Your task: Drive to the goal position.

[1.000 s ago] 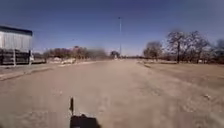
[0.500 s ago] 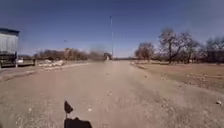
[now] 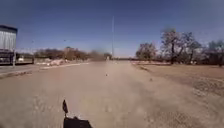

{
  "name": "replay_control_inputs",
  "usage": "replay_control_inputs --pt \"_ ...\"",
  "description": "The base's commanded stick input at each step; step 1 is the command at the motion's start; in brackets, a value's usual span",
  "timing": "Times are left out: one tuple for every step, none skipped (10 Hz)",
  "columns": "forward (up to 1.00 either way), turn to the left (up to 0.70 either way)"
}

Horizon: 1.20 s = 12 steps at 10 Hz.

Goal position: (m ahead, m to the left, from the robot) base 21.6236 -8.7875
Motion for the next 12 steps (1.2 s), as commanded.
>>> replay_control_inputs --pt "1.00 0.00" --pt "1.00 0.00" --pt "1.00 0.00" --pt "1.00 0.00" --pt "1.00 0.00" --pt "1.00 0.00" --pt "1.00 0.00" --pt "1.00 0.00" --pt "1.00 0.00" --pt "1.00 0.00" --pt "1.00 0.00" --pt "1.00 0.00"
